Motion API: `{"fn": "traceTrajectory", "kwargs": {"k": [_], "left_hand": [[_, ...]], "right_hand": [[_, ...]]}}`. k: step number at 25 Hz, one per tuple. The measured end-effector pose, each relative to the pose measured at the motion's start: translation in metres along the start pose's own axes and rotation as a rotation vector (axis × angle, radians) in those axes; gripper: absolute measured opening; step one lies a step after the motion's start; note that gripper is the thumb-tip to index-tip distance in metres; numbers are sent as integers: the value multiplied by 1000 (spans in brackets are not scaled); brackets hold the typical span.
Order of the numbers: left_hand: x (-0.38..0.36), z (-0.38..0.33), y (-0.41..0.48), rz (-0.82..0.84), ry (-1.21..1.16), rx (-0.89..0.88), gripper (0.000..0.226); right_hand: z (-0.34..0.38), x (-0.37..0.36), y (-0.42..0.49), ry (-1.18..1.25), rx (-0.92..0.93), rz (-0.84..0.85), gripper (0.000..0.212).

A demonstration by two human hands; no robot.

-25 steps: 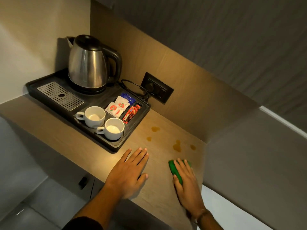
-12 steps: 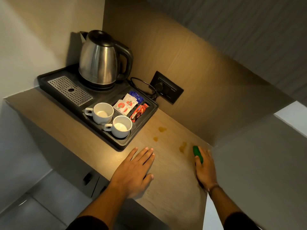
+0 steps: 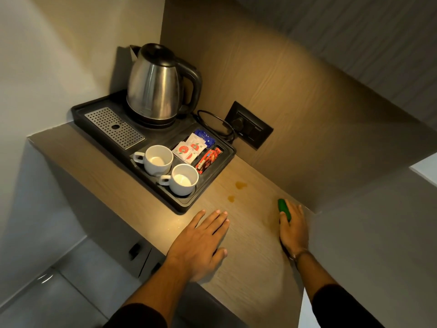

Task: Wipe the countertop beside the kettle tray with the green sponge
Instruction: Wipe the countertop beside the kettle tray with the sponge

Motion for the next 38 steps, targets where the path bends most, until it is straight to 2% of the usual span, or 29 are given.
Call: {"fn": "traceTrajectory", "kwargs": {"k": [1,2,4,5,7,10,11,13,15,17,18,20,22,24,26,27,29,31,32,34,36,38], "left_hand": [[0,0,0,0,-4,0,71],[-1,0,-1,6,-7,1,71],[-1,0,-1,8,1,2,71],[0,0,-1,4,9,2,71],[-1,0,-1,15,22,0,71],[0,-1,-1,16,22,-1,71],[-1,-1,-1,22,15,-1,71],[-2,-1,-1,23,0,2,71],[-1,0,0,14,-4,7,71],[-1,0,-1,18,2,2,71],[-1,0,-1,14,11,3,71],[-1,0,-1,16,12,5,71],[-1,0,0,18,5,4,71],[0,0,0,15,5,6,71],[0,-1,0,21,3,3,71],[0,-1,-1,21,5,4,71],[2,-1,-1,30,8,3,71],[2,-1,0,31,8,3,71],[2,-1,0,35,5,2,71],[2,-1,0,32,-8,6,71],[3,-1,0,28,-13,7,71],[4,-1,-1,29,-1,4,71]], "right_hand": [[15,-10,2,-22,1,13,49],[26,-22,-7,-35,78,67,50],[26,-35,-49,-42,349,211,52],[12,-28,-70,-48,422,265,52],[-9,-9,-67,-43,389,239,51],[7,-8,-17,-30,67,56,49],[25,-20,-16,-46,61,58,51],[50,-49,-43,-78,272,162,54],[40,-51,-82,-91,457,301,54],[20,-30,-72,-58,436,270,52],[20,-25,-50,-49,368,216,52],[42,-30,5,-51,171,82,51],[81,-54,34,-64,115,87,52],[100,-78,31,-64,269,175,53],[84,-73,10,-90,439,267,53],[71,-63,6,-85,457,278,52],[63,-53,27,-63,345,244,51],[86,-62,52,-42,216,191,52],[102,-72,53,-38,215,198,53],[121,-91,36,-51,355,261,54],[102,-87,7,-83,528,328,54],[80,-69,10,-75,517,332,54]]}}
Point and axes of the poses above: each hand's wrist, its own y-axis towards the middle knuckle, its own x-axis out of the back of the hand, z = x × y, the point moved 8 cm from there along y, towards the middle knuckle, and after that the axes turned 3 degrees about y, right-handed, at the moved point
